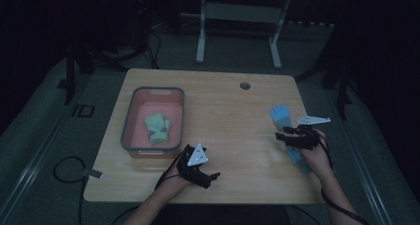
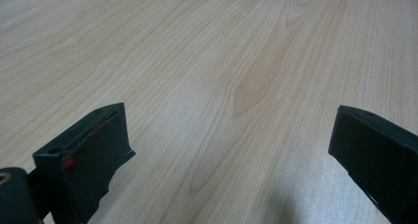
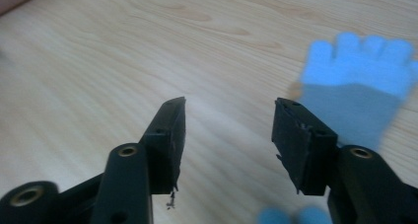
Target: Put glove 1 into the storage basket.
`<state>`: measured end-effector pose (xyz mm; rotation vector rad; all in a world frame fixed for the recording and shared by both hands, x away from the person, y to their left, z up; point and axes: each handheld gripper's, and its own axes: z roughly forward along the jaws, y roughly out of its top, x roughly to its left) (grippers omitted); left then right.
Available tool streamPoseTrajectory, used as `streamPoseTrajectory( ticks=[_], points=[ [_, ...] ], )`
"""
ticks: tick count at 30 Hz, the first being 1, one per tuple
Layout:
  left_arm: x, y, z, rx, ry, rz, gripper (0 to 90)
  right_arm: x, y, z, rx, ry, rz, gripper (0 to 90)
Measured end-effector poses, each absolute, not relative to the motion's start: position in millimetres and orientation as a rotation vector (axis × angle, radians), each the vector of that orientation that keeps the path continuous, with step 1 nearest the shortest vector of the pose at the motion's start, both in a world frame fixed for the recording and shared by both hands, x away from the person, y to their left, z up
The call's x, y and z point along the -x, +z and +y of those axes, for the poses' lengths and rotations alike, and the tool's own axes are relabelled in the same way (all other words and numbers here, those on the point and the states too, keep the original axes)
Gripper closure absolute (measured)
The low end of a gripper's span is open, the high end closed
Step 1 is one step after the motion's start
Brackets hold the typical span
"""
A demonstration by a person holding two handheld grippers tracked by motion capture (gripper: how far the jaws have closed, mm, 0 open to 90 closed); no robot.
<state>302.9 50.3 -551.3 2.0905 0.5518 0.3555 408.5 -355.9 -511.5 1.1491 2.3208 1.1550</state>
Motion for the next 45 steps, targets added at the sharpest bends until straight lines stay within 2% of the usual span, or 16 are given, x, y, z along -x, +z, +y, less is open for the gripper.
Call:
streamPoseTrajectory(
  ticks=[6, 14, 23, 30, 35, 38, 45],
  points=[
    [-301, -554, 51, -2.07, 0.342, 0.562, 2.0, -435, -515, -364, -1.213, 1.081, 2.281, 56.0],
    [-301, -554, 51, -2.063, 0.332, 0.565, 2.0, -480, -519, -371, -1.298, 0.996, 2.242, 61.1],
    [-301, -555, 52, -2.066, 0.335, 0.562, 2.0, -505, -532, -371, -1.37, 0.924, 2.227, 61.5],
    [-301, -558, 53, -2.068, 0.328, 0.561, 2.0, -504, -543, -367, -1.385, 0.87, 2.219, 61.0],
    [-301, -558, 52, -2.073, 0.324, 0.557, 2.0, -503, -542, -360, -1.378, 0.822, 2.214, 80.8],
    [-300, -558, 53, -2.059, 0.319, 0.557, 2.0, -502, -539, -355, -1.429, 0.796, 2.202, 85.9],
    [-300, -558, 54, -2.05, 0.326, 0.568, 2.0, -479, -514, -330, -1.408, 0.866, 2.209, 87.1]
  ],
)
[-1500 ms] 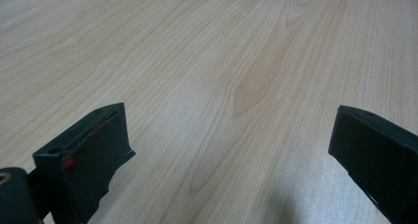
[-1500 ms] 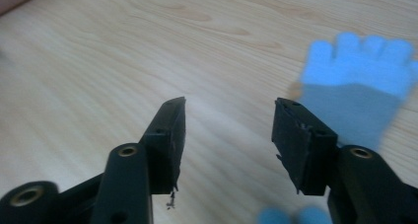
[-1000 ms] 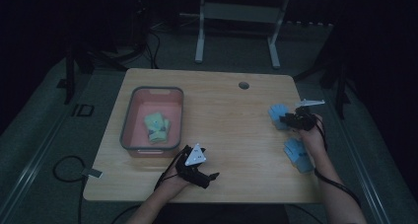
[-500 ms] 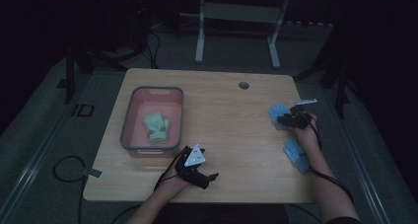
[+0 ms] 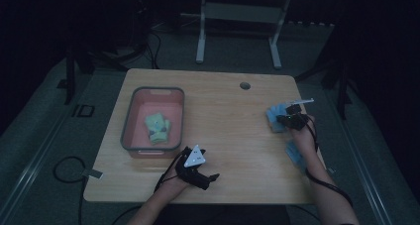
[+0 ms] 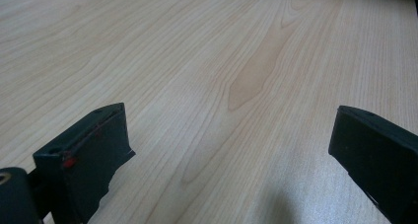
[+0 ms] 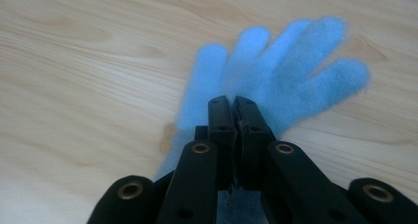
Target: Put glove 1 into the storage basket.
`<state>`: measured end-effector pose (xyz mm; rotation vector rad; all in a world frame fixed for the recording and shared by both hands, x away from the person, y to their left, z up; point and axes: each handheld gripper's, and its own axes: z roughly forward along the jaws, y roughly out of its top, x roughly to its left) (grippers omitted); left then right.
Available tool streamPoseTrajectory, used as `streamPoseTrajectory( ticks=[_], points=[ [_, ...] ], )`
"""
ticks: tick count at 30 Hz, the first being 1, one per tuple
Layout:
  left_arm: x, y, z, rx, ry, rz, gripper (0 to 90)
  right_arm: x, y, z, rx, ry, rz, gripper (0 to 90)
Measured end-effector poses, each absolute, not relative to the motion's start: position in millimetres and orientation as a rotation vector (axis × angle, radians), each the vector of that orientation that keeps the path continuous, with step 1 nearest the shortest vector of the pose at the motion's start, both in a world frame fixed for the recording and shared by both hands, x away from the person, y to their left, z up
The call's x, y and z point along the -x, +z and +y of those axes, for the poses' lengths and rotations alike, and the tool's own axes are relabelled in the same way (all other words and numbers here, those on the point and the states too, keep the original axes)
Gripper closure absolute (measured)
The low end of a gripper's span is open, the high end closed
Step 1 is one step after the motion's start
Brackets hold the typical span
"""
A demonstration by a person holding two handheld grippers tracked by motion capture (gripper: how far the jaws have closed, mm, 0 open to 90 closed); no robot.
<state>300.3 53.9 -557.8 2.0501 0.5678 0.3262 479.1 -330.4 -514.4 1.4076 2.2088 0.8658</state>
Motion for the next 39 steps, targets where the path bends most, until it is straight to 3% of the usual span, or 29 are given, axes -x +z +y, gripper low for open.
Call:
streamPoseTrajectory(
  ticks=[9, 20, 30, 39],
  points=[
    [-300, -558, 54, -2.054, 0.333, 0.564, 2.0, -433, -489, -282, -1.328, 0.98, 2.249, 87.1],
    [-299, -558, 53, -2.054, 0.34, 0.563, 2.0, -395, -484, -242, -1.339, 1.047, 2.231, 87.1],
    [-298, -558, 54, -2.059, 0.346, 0.549, 2.0, -365, -493, -210, -1.297, 1.073, 2.27, 87.1],
    [-298, -558, 53, -2.055, 0.346, 0.544, 2.0, -360, -514, -196, -1.296, 1.046, 2.319, 87.0]
  ],
)
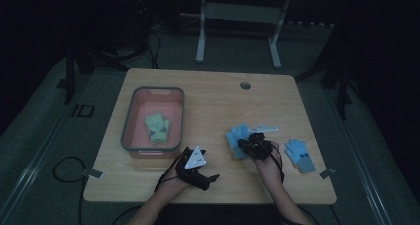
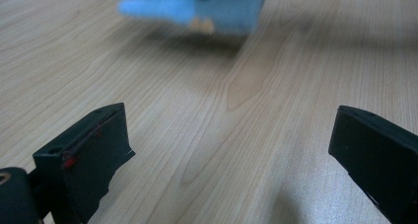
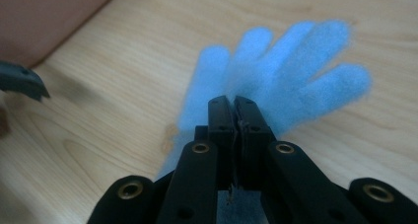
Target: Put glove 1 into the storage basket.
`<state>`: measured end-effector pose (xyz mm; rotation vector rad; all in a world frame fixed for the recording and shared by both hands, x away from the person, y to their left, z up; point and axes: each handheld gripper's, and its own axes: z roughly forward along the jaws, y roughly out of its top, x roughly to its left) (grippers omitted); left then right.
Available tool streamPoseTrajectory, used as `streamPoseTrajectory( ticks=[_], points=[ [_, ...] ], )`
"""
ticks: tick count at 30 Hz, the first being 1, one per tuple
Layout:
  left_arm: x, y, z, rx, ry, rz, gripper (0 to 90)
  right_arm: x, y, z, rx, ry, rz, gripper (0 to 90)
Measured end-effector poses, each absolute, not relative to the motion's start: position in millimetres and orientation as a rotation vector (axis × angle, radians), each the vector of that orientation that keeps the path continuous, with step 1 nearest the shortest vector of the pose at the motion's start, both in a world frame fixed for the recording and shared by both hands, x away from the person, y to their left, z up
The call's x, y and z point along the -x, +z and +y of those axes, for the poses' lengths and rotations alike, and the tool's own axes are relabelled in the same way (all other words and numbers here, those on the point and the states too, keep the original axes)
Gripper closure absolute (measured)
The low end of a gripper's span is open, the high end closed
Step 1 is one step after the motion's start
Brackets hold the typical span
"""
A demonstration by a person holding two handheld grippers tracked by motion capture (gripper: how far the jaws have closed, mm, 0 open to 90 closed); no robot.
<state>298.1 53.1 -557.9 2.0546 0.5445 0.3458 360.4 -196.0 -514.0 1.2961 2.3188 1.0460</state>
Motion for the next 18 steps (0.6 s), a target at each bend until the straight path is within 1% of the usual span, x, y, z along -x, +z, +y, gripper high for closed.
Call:
streamPoseTrajectory(
  ticks=[1, 5, 7, 9, 10, 11, 12, 13, 14, 18],
  points=[
    [-298, -558, 53, -2.056, 0.346, 0.544, 2.0, -363, -523, -196, -1.315, 1.033, 2.327, 86.9],
    [-298, -558, 53, -2.059, 0.342, 0.54, 2.1, -367, -537, -197, -1.351, 0.999, 2.345, 84.8],
    [-298, -558, 53, -2.06, 0.34, 0.536, 2.0, -367, -543, -197, -1.361, 0.998, 2.338, 80.8],
    [-298, -558, 53, -2.062, 0.341, 0.531, 2.0, -366, -546, -198, -1.36, 1.009, 2.328, 79.0],
    [-298, -558, 53, -2.067, 0.343, 0.527, 2.0, -365, -547, -198, -1.369, 1.021, 2.319, 77.1],
    [-298, -558, 53, -2.067, 0.343, 0.527, 2.0, -365, -547, -198, -1.369, 1.021, 2.319, 77.1],
    [-298, -558, 53, -2.068, 0.345, 0.526, 2.0, -364, -547, -197, -1.367, 1.023, 2.314, 74.5],
    [-298, -558, 53, -2.066, 0.346, 0.526, 2.0, -363, -545, -197, -1.363, 1.024, 2.319, 68.8],
    [-298, -558, 53, -2.065, 0.345, 0.526, 2.0, -363, -543, -197, -1.355, 1.022, 2.318, 66.3],
    [-298, -558, 53, -2.07, 0.344, 0.525, 2.0, -362, -536, -199, -1.337, 1.024, 2.319, 63.5]
  ],
)
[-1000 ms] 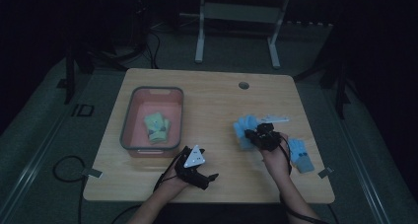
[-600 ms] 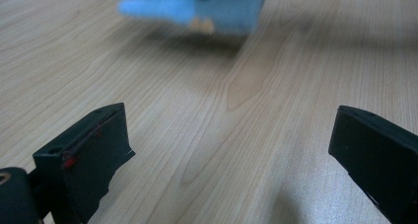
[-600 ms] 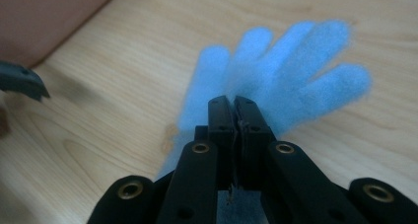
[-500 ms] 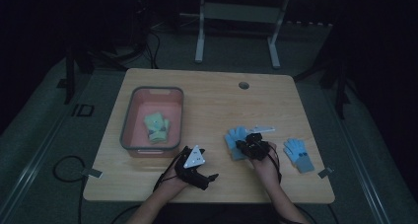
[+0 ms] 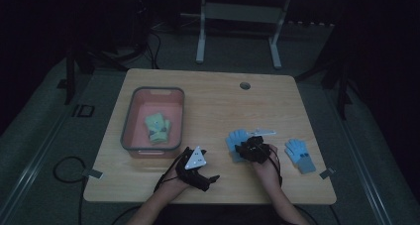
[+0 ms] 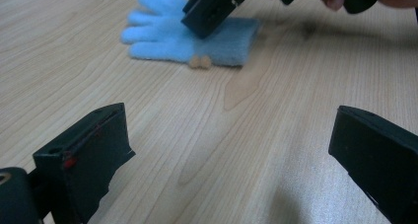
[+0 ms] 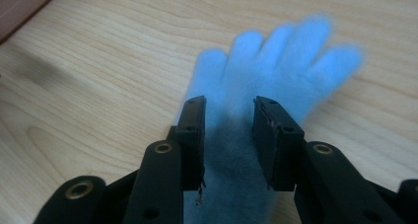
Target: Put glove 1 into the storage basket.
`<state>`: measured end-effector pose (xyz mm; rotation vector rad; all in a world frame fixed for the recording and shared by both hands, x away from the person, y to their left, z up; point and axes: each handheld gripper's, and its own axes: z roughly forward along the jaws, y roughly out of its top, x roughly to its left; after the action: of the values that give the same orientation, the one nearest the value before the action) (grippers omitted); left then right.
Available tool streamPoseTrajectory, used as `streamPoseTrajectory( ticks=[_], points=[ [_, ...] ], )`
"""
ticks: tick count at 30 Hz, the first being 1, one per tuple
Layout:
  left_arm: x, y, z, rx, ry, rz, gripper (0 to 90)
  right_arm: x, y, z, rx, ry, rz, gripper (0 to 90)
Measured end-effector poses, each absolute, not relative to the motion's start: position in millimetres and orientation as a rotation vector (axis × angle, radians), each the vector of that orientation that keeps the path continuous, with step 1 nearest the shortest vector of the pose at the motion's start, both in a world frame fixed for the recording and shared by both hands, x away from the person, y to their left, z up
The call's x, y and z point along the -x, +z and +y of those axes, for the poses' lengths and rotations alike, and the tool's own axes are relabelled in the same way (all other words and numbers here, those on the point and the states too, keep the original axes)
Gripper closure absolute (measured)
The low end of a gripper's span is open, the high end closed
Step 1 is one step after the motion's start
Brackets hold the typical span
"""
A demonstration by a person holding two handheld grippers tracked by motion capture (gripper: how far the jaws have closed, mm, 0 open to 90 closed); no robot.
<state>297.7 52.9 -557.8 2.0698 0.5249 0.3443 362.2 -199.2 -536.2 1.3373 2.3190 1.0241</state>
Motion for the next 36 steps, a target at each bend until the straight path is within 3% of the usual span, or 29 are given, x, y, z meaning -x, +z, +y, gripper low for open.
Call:
streamPoseTrajectory(
  ticks=[17, 26, 36],
  points=[
    [-298, -558, 53, -2.074, 0.346, 0.521, 2.0, -359, -512, -264, -1.062, 1.115, 2.344, 69.5],
    [-298, -558, 52, -2.074, 0.344, 0.526, 2.0, -354, -514, -346, -1.161, 1.023, 2.266, 69.1],
    [-299, -558, 52, -2.078, 0.343, 0.529, 2.0, -346, -523, -406, -1.262, 0.923, 2.222, 65.4]
  ],
)
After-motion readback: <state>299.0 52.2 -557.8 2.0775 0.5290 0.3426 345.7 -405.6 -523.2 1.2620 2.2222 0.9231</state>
